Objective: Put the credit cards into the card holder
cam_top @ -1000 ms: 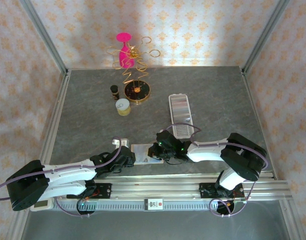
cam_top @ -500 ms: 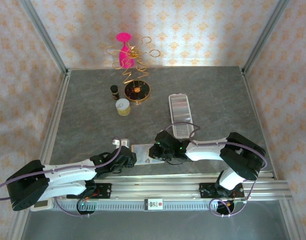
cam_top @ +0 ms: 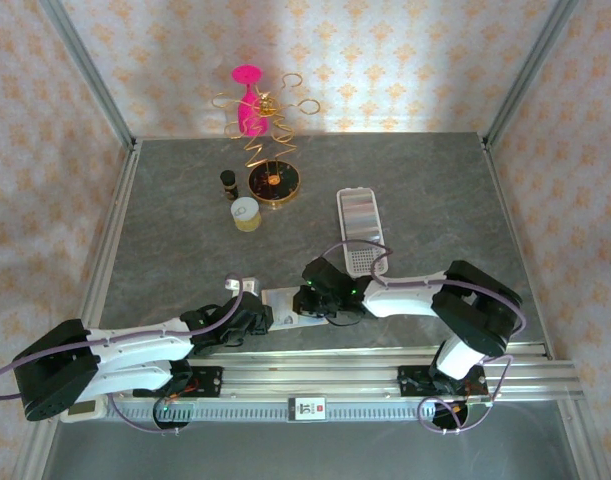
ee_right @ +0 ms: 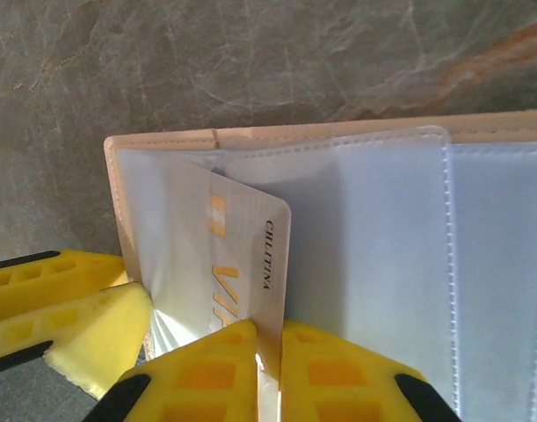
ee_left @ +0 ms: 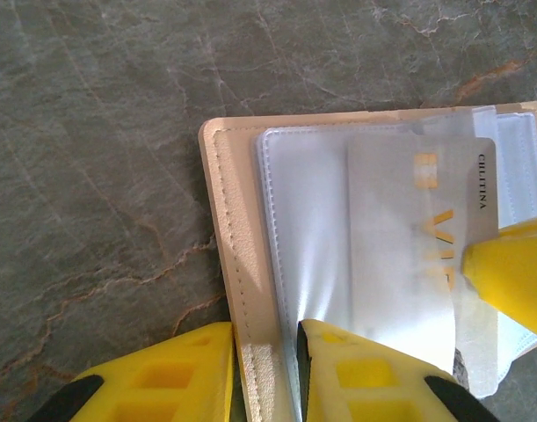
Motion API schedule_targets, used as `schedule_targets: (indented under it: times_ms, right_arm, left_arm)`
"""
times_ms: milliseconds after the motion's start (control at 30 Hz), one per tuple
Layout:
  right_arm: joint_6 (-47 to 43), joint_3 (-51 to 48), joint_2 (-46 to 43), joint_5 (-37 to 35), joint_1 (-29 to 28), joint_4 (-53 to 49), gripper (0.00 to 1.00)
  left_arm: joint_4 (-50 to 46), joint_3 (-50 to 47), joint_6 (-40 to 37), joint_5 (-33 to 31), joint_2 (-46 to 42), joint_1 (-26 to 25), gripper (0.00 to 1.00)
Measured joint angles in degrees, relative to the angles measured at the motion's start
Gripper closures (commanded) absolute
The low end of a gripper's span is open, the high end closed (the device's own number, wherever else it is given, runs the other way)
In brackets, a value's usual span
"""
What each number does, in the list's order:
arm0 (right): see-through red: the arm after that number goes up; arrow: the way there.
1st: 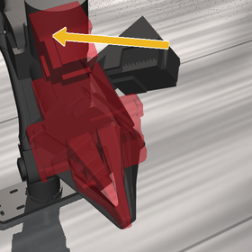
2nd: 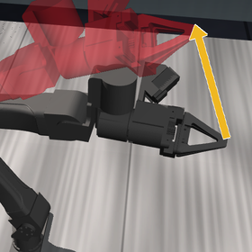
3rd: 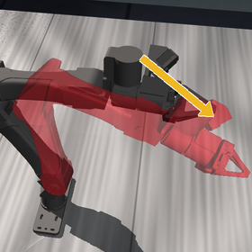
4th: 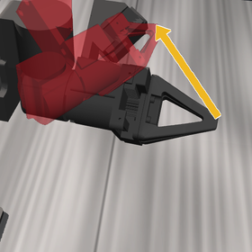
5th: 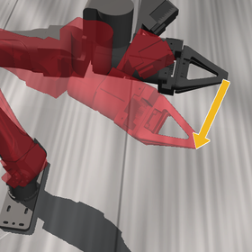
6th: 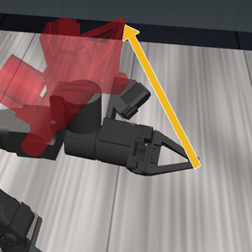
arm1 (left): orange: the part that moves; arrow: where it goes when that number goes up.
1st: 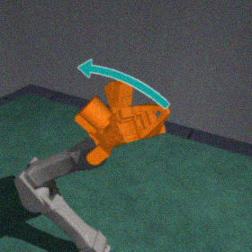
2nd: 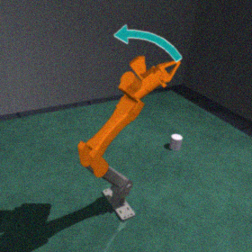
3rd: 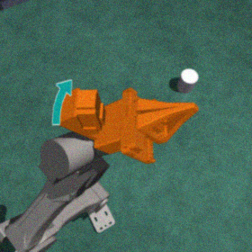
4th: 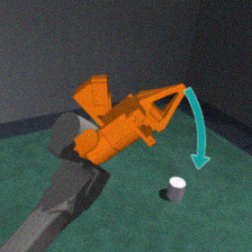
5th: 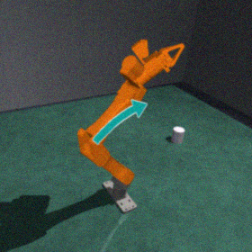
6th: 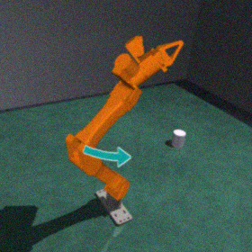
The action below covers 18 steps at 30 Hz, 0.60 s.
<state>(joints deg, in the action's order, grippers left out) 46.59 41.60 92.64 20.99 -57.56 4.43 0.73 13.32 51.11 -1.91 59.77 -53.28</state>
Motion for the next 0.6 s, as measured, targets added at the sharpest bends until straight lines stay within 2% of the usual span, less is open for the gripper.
schedule_targets:
  times_ms: [367,467,600]
  right_arm:
    - [-0.5,2.3,1.5,-0.4,-0.8,-1.9,0.83]
    - [-1.0,3.4,1.7,-0.8,-1.0,-2.7,0.79]
    - [-1.7,3.6,1.6,-3.5,-1.3,-4.2,0.77]
  left_arm:
    - [0.0,0.0,0.0,0.0,0.0,0.0,0.74]
    - [0.0,0.0,0.0,0.0,0.0,0.0,0.74]
    - [0.4,-0.3,0.0,0.0,0.0,0.0,0.74]
